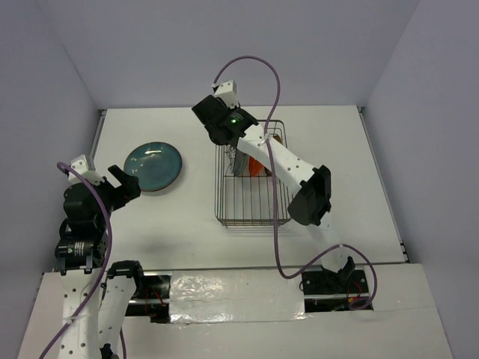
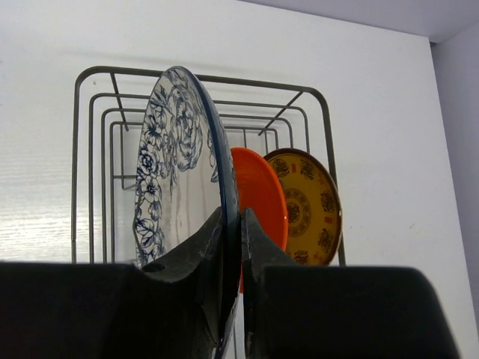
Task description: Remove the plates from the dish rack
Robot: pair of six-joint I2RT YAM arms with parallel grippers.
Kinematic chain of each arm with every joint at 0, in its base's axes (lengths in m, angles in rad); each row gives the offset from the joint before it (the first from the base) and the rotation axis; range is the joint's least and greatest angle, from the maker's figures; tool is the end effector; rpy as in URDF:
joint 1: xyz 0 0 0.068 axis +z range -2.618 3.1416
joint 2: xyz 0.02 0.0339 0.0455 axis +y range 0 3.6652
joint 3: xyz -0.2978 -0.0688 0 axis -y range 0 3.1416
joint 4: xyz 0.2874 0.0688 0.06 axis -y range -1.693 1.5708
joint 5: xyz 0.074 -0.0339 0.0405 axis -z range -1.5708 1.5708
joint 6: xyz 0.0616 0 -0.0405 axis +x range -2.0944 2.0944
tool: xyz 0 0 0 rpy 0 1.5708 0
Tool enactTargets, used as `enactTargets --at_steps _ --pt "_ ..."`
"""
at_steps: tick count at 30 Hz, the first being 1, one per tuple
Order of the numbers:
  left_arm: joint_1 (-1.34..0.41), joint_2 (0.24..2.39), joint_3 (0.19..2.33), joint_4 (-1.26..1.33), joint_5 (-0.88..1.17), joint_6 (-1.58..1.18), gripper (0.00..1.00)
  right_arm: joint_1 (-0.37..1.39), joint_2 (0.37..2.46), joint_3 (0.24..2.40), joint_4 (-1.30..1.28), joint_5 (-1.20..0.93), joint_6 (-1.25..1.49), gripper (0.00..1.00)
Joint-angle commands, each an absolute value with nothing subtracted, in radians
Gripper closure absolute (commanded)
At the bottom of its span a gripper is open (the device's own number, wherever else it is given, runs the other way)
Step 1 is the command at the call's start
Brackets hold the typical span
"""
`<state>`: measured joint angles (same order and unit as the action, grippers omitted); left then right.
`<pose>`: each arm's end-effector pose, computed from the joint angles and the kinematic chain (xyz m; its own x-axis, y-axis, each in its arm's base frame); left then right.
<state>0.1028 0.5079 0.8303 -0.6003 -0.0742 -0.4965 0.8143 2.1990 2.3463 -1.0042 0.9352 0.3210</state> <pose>0.1424 0.0193 0.3691 -0.1574 -0.4938 -0.8552 -0.2823 0.8524 -0.4402 0.4087 0.3608 0.3724 -0.5144 -0.2721 -0.8132 0.0972 0.9237 -0.3706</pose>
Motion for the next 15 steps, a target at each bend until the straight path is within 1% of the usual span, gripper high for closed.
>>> enactTargets --at_steps 1,5,8,10,12,13,15 --pt "0.095 0.509 0.834 -0.577 -0.089 -0.486 0.00 0.818 2.050 2.436 -0.945 1.080 0.246 1.00" --pt "0.097 0.514 0.838 -0.577 -0.092 -0.486 0.00 0.836 2.002 2.460 -0.911 1.150 0.160 1.00" --pt "0.097 0.528 0.844 -0.561 -0.051 -0.471 0.00 0.856 1.933 2.442 -0.873 1.178 0.104 1.00" --pt "0.095 0.546 0.862 -0.552 0.044 -0.451 0.01 0.887 1.887 2.421 -0.845 1.174 0.084 1.00" --pt "0.097 0.555 0.877 -0.509 0.186 -0.449 0.01 0.916 1.812 2.404 -0.874 1.126 0.109 1.00" --pt "0.097 0.563 0.877 -0.480 0.366 -0.460 0.01 0.919 1.786 2.398 -0.893 1.029 0.161 1.00" --pt "0.097 0.574 0.873 -0.376 0.536 -0.523 0.00 0.919 1.679 2.332 -0.893 0.880 0.201 1.00"
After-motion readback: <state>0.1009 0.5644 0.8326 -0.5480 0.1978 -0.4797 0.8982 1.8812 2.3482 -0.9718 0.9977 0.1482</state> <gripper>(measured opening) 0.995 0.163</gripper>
